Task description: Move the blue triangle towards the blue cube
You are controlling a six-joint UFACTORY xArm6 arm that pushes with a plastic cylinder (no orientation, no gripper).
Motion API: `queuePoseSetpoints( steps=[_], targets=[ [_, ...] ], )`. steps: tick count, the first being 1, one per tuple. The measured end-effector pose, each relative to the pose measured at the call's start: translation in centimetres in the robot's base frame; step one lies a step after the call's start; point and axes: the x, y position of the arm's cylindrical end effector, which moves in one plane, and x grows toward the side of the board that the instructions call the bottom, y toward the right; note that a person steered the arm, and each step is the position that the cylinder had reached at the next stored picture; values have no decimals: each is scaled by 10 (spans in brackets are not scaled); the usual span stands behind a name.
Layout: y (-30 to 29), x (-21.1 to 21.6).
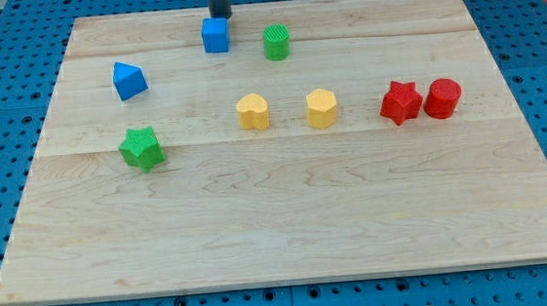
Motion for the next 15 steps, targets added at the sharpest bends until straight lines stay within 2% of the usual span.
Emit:
queuePoseSetpoints(
  steps=[2,3,4,5,6,7,8,9,10,12,13,14,15],
  targets=[
    [-10,43],
    [-32,8],
    [-97,-12],
    [-76,45],
    [-70,122],
    [-57,164],
    [-117,125],
    [-146,162],
    [-195,163],
    [-123,122],
    [-130,142],
    [-202,117],
    [-171,94]
  ],
)
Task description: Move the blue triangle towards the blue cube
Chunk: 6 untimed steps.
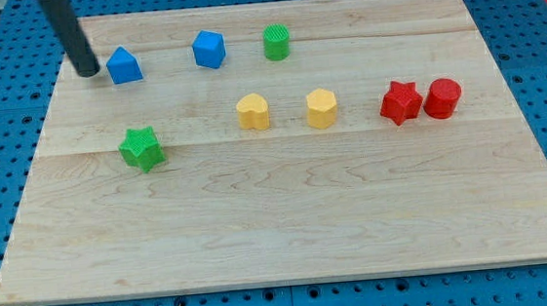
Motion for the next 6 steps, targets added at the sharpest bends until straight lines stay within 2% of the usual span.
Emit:
queuePoseSetpoints(
  steps=[1,2,5,6],
  targets=[
    [2,2],
    [-2,32],
    [61,3],
    [69,83]
  ],
)
